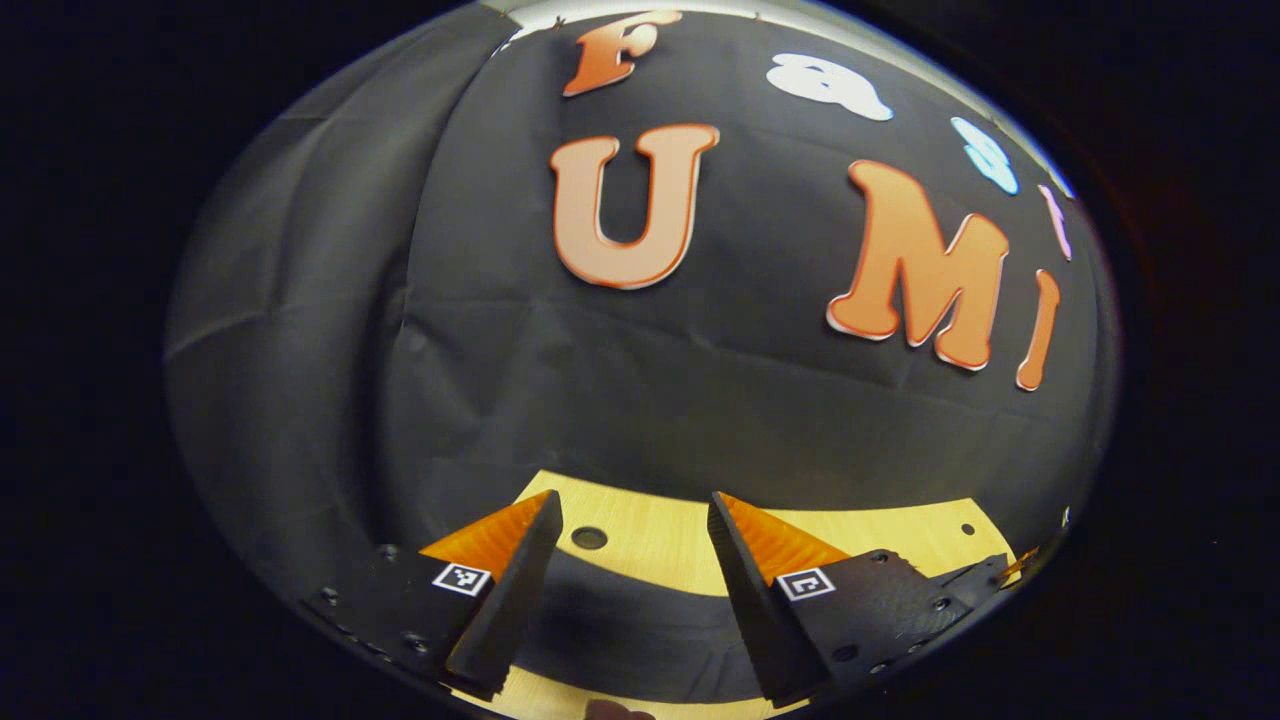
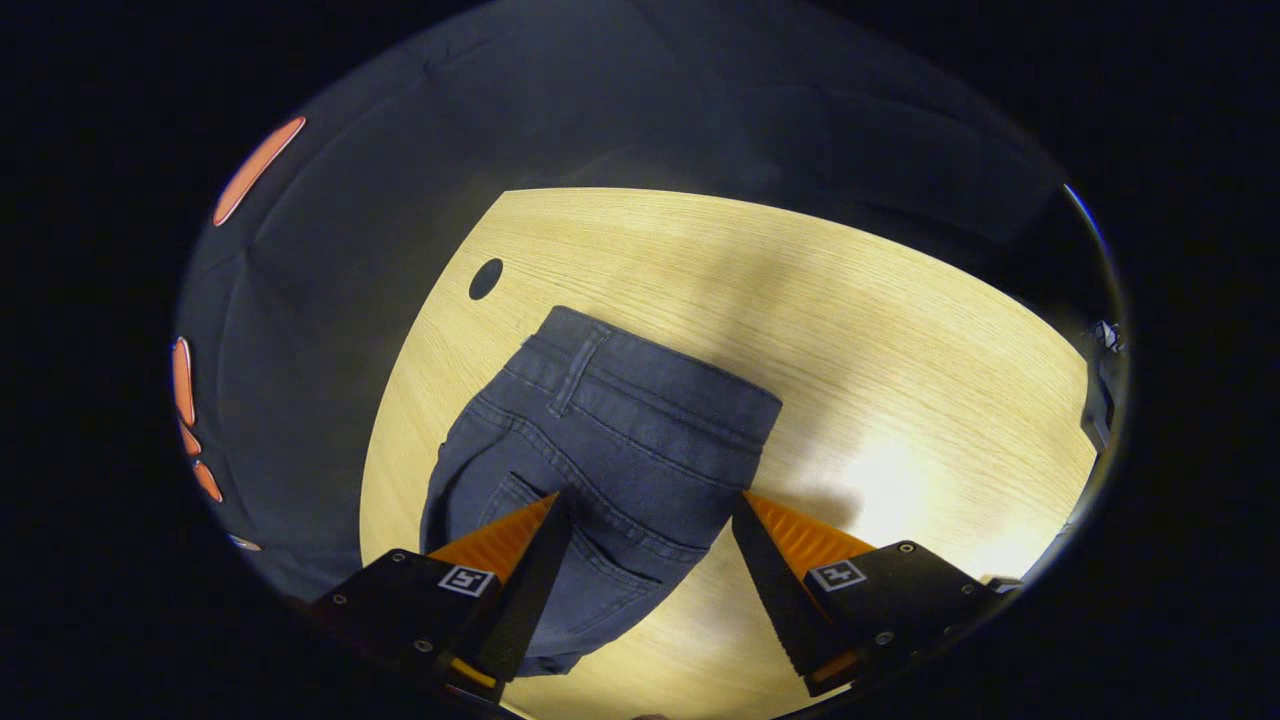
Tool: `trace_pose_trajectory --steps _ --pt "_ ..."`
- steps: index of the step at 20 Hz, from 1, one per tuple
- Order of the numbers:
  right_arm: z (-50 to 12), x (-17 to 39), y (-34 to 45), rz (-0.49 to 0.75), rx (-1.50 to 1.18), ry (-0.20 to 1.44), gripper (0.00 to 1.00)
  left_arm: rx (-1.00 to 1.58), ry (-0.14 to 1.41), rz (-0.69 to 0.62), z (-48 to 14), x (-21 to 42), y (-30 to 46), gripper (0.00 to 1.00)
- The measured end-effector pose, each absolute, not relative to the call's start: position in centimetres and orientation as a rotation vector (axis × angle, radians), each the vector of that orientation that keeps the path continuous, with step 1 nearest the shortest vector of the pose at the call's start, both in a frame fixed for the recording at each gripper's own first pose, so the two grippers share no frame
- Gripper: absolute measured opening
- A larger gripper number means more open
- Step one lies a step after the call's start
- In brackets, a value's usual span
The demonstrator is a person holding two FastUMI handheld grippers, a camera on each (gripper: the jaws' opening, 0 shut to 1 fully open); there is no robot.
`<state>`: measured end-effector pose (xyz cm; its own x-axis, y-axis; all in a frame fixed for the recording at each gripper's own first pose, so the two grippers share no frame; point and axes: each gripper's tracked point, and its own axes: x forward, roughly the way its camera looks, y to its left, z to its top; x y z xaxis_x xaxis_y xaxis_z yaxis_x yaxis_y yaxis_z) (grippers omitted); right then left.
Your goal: Grasp the waist and the cuffs of the jeans and fold them to make the two legs overlap; first hold the waist and fold one-third of the jeans toward the cuffs, then hold the cuffs and fold the remaining one-third in the same direction to finish folding.
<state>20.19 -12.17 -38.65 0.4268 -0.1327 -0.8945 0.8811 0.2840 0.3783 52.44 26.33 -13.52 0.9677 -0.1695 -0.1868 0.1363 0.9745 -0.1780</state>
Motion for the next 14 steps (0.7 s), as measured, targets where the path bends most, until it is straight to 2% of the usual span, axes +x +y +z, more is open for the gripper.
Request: trace_pose_trajectory --steps 1,2,3,5,9,12,13,14 --pt "-38.9 19.9 -12.3 -0.821 1.039 0.887 0.97 -0.164 0.181 -0.161 -12.9 51.4 26.1 0.88" --pt "-38.9 19.8 -12.6 -0.828 1.031 0.881 0.85 -0.166 0.179 -0.167 -12.6 50.7 25.6 0.88" --pt "-38.9 19.7 -12.5 -0.829 1.029 0.882 0.9 -0.166 0.184 -0.169 -12.8 50.5 25.0 0.88" --pt "-39.1 20.0 -12.6 -0.825 1.03 0.885 0.91 -0.16 0.197 -0.174 -13.1 49.6 24.2 0.88" --pt "-39.2 19.7 -12.6 -0.824 1.0 0.901 0.86 -0.129 0.232 -0.182 -14.0 48.6 22.5 0.88" --pt "-39.7 21.6 -11.9 -0.825 1.025 0.842 0.37 -0.122 0.272 -0.201 -14.9 47.8 20.7 0.88" --pt "-39.5 21.6 -11.7 -0.826 1.041 0.84 0.36 -0.115 0.283 -0.206 -15.2 47.5 20.2 0.88" --pt "-39.8 22.1 -11.6 -0.818 1.02 0.834 0.23 -0.104 0.287 -0.209 -15.1 47.2 19.9 0.88"
